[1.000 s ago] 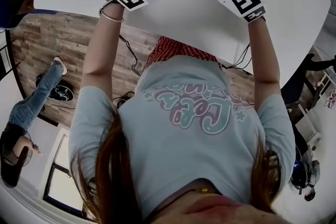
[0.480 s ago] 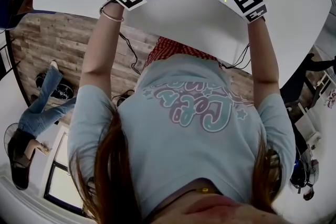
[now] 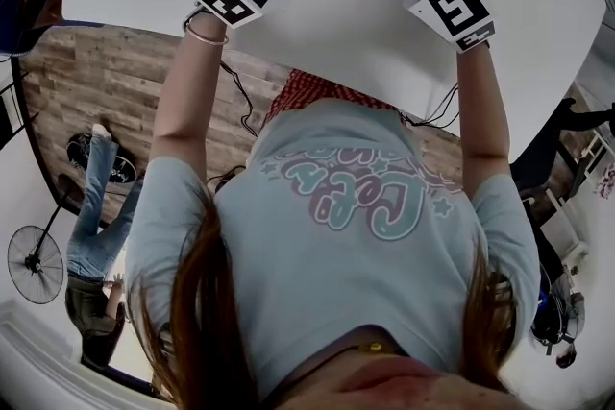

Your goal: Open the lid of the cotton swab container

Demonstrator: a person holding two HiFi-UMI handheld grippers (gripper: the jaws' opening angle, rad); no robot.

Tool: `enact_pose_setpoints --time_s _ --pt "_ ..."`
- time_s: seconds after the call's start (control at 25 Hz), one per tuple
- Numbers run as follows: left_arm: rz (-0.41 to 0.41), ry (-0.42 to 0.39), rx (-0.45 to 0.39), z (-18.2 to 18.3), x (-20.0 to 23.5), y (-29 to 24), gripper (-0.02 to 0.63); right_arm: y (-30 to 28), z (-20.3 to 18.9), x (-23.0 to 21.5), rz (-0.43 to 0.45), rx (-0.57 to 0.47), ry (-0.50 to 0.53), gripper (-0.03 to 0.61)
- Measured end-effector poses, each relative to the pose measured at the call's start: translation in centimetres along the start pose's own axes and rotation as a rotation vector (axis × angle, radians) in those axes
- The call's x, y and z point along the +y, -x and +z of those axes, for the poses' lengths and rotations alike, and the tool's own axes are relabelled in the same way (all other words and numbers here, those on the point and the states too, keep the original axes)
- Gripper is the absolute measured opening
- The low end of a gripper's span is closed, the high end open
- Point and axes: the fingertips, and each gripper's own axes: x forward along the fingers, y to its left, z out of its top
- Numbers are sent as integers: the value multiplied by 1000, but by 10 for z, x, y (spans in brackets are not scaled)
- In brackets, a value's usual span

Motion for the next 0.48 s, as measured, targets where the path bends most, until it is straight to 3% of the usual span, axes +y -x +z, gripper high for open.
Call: enact_pose_setpoints --time_s 0.48 --pt "48 -52 -82 70 -9 20 236 52 50 -4 -39 -54 95 163"
